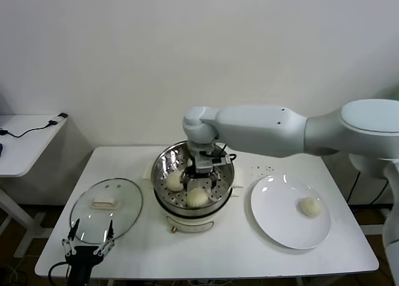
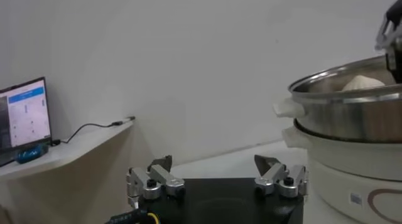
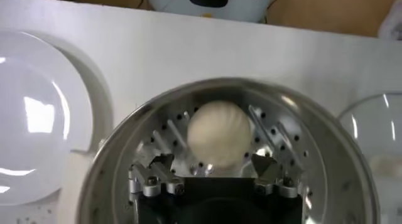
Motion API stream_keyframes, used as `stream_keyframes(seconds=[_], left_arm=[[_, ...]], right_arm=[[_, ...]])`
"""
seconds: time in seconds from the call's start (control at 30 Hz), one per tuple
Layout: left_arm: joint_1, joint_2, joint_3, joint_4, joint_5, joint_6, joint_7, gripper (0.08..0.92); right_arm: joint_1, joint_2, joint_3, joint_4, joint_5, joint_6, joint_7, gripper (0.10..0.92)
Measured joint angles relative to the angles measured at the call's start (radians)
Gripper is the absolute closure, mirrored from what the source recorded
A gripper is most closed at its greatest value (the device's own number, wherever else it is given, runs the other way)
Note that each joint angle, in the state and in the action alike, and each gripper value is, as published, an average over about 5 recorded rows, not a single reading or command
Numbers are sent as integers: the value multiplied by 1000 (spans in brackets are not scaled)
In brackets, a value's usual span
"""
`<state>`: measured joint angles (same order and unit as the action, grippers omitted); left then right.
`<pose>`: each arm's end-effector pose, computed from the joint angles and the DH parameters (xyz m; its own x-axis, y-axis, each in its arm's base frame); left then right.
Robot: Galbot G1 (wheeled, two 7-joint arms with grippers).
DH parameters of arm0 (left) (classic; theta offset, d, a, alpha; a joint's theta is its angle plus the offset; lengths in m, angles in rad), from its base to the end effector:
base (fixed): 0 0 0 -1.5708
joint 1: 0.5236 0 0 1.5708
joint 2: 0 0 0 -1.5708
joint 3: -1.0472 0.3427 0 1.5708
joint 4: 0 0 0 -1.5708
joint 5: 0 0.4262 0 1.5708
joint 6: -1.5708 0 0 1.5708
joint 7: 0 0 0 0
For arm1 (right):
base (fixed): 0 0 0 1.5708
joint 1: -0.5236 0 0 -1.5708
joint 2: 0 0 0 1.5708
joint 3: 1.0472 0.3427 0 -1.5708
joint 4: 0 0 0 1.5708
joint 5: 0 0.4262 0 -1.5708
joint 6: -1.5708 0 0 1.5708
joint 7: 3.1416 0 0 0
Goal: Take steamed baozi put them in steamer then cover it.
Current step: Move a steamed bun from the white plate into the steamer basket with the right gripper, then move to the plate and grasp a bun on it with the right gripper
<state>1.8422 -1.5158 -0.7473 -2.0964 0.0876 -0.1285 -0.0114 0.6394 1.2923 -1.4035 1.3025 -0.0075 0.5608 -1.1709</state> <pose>0.1631 0.0887 -0.3436 -0.9826 -0.1424 0.1197 -0.1043 0.9544 0.2796 0.5569 0.2450 -0.0795 -0.0211 -0.0539 0.9983 -0.0001 -0.9985 -0.0539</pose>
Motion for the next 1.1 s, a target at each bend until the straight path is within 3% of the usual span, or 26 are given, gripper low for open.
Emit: stream_keyframes(seconds=[0.2, 0.6, 0.87, 1.1], left_arm=[[2, 1, 4, -3, 4, 1, 0, 177], [-2, 18, 10, 6, 13, 2, 3, 177], [-8, 13, 14, 14, 28, 9, 3, 177], [-7, 4, 14, 15, 39, 13, 3, 177]], right_arm=[[85, -102, -40, -12, 83, -111, 59, 203], [119, -423, -85, 7, 305, -534, 135, 203], [-34, -628, -7, -14, 276, -657, 115, 203], [-223, -719, 123, -51, 200, -699, 98, 203]])
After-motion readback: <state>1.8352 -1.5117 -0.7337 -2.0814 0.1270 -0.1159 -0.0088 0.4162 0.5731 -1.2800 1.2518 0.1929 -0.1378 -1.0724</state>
